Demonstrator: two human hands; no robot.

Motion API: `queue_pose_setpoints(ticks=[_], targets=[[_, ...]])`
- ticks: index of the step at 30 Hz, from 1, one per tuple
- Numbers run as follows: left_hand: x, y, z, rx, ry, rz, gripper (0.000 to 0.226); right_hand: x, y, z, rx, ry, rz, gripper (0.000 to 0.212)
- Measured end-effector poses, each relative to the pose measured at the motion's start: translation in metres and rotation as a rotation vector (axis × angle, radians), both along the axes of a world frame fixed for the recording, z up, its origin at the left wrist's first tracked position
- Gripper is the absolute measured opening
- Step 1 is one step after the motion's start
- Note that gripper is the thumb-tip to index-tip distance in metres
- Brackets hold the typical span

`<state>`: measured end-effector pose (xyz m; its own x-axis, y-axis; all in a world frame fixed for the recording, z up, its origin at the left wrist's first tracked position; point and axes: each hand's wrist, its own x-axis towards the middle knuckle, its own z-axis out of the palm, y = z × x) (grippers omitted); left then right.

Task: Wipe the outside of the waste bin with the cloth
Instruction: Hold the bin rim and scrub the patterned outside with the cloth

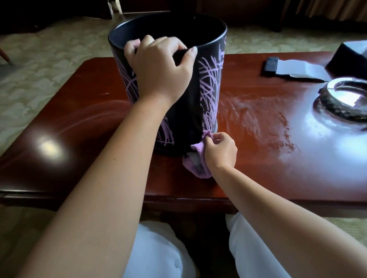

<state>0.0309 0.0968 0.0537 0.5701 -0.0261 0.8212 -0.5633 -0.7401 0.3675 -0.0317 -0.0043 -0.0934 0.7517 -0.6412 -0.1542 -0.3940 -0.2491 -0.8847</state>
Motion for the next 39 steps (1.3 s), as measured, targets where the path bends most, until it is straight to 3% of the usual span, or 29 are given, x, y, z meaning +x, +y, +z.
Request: queue_pose_setpoints(ticks=[10,14,19,23,27,31,35,39], targets=[[-0.0023,-0.0006,0.0000,-0.020,-0.022,-0.009,0.030,0.0005,-0.0022,0.0009,0.035,0.044,0.012,0.019],[-0.0013,-0.0001,0.0000,-0.024,-0.023,-0.009,0.030,-0.0001,-0.0002,0.0052,0.033,-0.078,-0.028,0.019],[-0.0013,-0.0017,0.0003,-0.034,-0.024,-0.013,0.031,-0.0020,0.0001,0.0018,0.036,0.012,0.010,0.020],[-0.0009,-0.0016,-0.0005,-0.054,-0.030,-0.013,0.033,-0.0023,0.0023,0.0038,0.053,-0.092,-0.030,0.018],[-0.0017,-0.0034,-0.0001,-0.066,-0.037,-0.020,0.035,-0.0039,-0.0003,0.0001,0.046,-0.007,0.010,0.022],[-0.0014,-0.0032,-0.0015,-0.084,-0.052,-0.024,0.035,-0.0040,0.0022,0.0034,0.068,-0.129,-0.041,0.017],[-0.0018,-0.0038,-0.0006,-0.087,-0.066,-0.020,0.036,-0.0038,-0.0004,0.0016,0.049,-0.018,0.001,0.022],[-0.0015,-0.0037,-0.0026,-0.091,-0.087,-0.023,0.036,-0.0033,0.0018,0.0045,0.063,-0.123,-0.039,0.016]])
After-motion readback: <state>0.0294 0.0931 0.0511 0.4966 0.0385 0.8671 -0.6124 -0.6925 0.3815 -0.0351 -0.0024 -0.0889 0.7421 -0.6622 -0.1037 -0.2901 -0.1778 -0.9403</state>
